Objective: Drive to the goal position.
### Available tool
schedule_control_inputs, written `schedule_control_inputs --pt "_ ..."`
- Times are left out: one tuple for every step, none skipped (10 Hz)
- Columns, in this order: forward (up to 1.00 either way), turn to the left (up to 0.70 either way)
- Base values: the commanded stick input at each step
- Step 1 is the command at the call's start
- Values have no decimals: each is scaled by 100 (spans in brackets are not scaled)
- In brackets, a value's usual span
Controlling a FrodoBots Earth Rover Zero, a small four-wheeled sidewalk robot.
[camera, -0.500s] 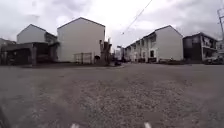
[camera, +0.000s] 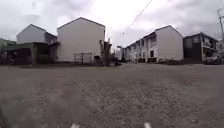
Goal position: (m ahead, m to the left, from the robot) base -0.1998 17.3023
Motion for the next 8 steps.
schedule_control_inputs --pt "61 0" --pt "70 0" --pt "70 0" --pt "70 0" --pt "70 0" --pt "70 0" --pt "70 0" --pt "46 0"
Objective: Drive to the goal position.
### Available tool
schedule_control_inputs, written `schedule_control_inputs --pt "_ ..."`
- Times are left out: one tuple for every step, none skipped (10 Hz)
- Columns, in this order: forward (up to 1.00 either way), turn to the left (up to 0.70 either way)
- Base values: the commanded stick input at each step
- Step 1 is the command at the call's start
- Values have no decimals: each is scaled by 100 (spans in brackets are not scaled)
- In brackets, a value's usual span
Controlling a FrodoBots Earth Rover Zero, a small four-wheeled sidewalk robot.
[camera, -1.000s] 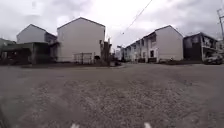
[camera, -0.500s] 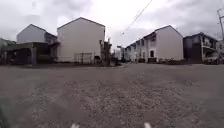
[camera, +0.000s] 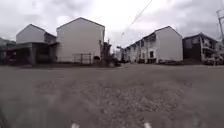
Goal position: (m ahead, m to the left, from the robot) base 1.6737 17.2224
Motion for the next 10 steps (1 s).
schedule_control_inputs --pt "11 0" --pt "0 70" --pt "0 70" --pt "0 70" --pt "0 70" --pt "0 70" --pt "0 70" --pt "0 70" --pt "0 70" --pt "0 70"
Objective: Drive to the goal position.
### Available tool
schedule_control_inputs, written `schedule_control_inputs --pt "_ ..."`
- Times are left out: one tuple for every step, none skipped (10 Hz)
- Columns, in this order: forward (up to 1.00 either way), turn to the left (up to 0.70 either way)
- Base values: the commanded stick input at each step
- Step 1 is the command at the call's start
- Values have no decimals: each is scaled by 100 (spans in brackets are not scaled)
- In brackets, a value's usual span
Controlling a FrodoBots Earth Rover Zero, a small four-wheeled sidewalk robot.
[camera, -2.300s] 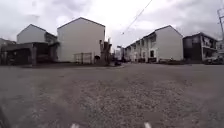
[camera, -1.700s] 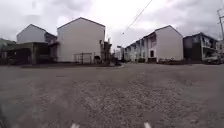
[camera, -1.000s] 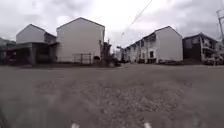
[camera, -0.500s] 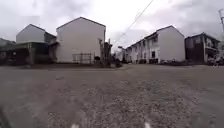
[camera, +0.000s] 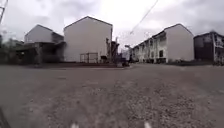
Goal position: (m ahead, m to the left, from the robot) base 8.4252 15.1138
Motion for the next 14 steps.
schedule_control_inputs --pt "0 70" --pt "0 70" --pt "0 70" --pt "0 45" --pt "0 0" --pt "0 0" --pt "15 0" --pt "70 0" --pt "70 5" --pt "70 14" --pt "70 10" --pt "70 0" --pt "70 0" --pt "70 1"
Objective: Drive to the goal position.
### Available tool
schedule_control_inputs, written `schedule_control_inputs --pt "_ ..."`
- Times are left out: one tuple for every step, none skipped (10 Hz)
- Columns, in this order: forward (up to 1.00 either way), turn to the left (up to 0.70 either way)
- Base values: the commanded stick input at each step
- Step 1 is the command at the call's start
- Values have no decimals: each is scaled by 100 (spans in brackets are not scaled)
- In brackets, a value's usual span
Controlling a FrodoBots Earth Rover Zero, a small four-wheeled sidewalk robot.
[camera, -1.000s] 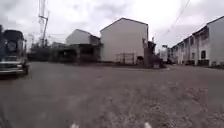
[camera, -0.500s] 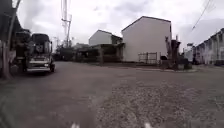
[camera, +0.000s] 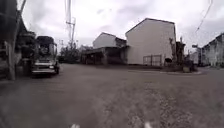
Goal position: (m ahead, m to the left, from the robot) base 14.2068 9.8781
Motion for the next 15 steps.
schedule_control_inputs --pt "70 6" --pt "70 3" --pt "70 16" --pt "70 35" --pt "70 35" --pt "70 35" --pt "70 16" --pt "70 4" --pt "70 4" --pt "70 4" --pt "70 0" --pt "70 7" --pt "70 15" --pt "70 13" --pt "70 12"
